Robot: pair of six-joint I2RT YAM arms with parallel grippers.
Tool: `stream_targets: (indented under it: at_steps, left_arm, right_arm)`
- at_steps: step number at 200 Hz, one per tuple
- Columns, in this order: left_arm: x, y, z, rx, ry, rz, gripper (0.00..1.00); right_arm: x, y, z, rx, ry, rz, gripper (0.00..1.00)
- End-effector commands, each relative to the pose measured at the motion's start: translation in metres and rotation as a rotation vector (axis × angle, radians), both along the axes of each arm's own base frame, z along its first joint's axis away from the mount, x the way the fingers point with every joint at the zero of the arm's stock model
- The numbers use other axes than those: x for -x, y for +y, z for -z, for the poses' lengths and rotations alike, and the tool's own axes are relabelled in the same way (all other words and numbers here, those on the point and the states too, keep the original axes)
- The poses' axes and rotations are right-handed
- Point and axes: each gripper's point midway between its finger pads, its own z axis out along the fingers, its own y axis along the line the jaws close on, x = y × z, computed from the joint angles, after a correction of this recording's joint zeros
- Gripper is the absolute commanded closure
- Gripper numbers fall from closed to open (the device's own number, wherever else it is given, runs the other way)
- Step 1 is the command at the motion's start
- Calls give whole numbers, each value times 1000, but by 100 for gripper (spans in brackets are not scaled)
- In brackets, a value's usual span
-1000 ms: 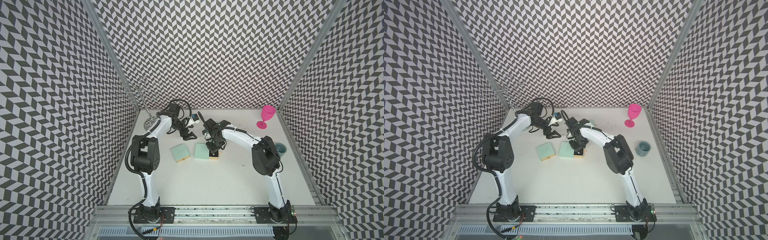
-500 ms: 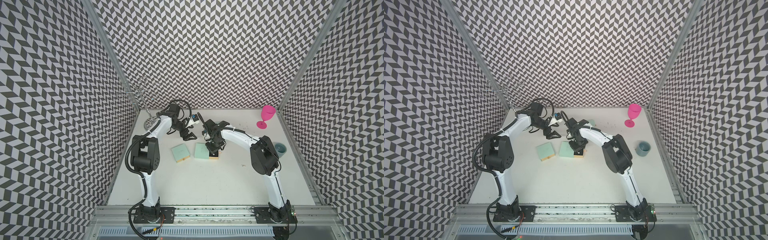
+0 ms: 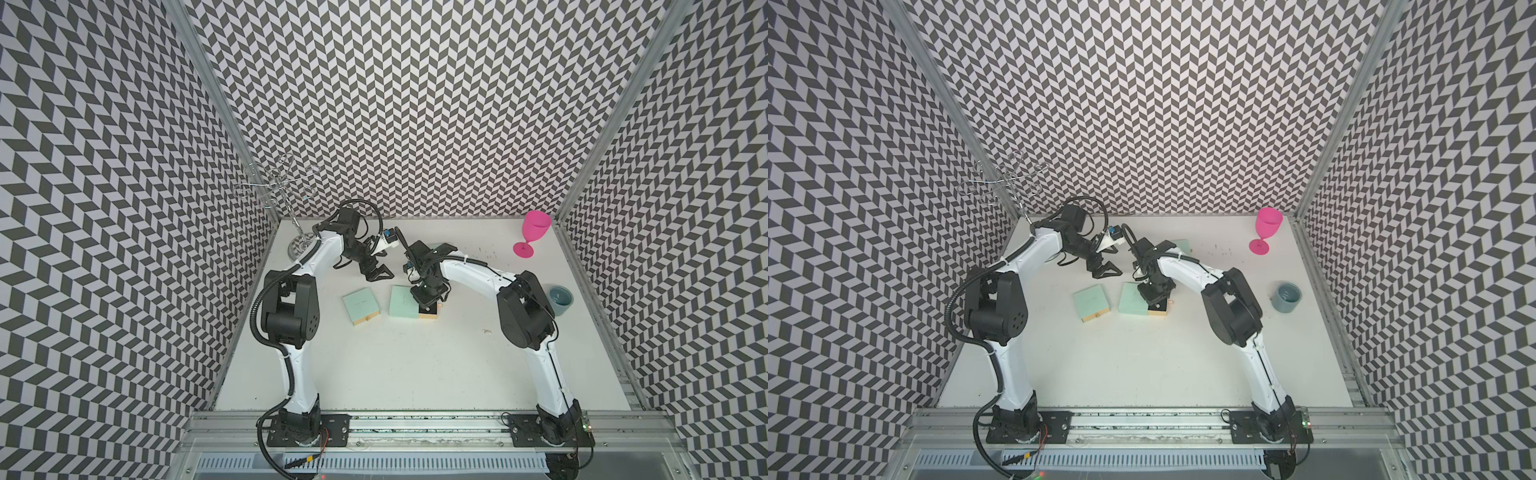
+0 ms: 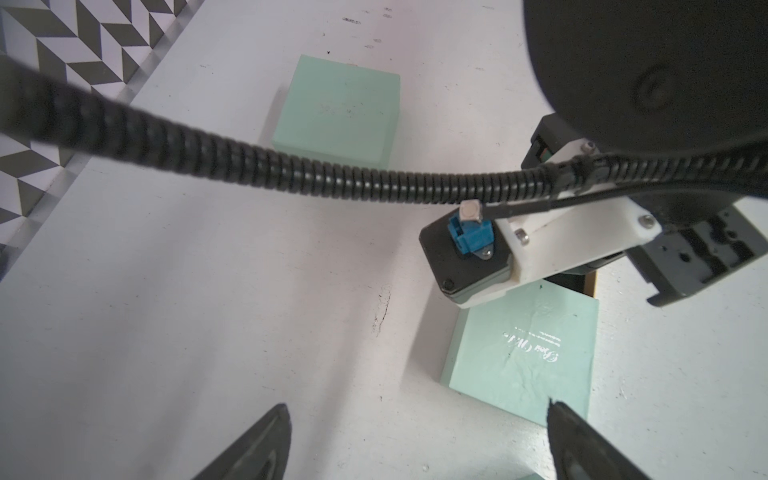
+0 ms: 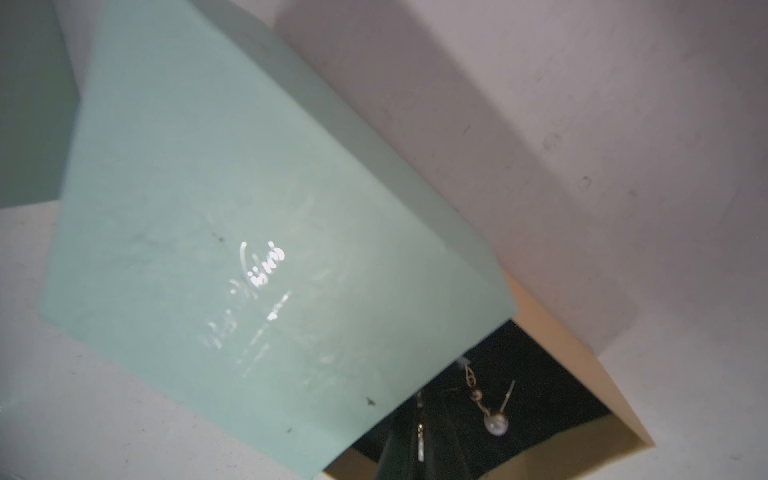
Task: Place the earrings into the drawer-style jewelry box
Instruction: Insert the earring into the inner lining.
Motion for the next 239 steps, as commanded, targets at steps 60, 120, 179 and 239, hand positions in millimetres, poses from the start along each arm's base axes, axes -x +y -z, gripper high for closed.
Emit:
stream_targets:
  at_steps: [60,120,179,239]
  left_arm:
    - [2,2,3,2,0,18,3]
    - [2,1,4,-1,0,22,3]
    - [-1,2,1,1,-14,21,4]
    - [0,3,0,-1,-18,23,3]
  right_arm:
    - [11,1,17,8,37,-41,93]
    - [15,-2,27,22,60,-46,94]
    - [-8,0,-2,28,-53,-19,92]
    - [-10,-5,-36,19,-111,15,90]
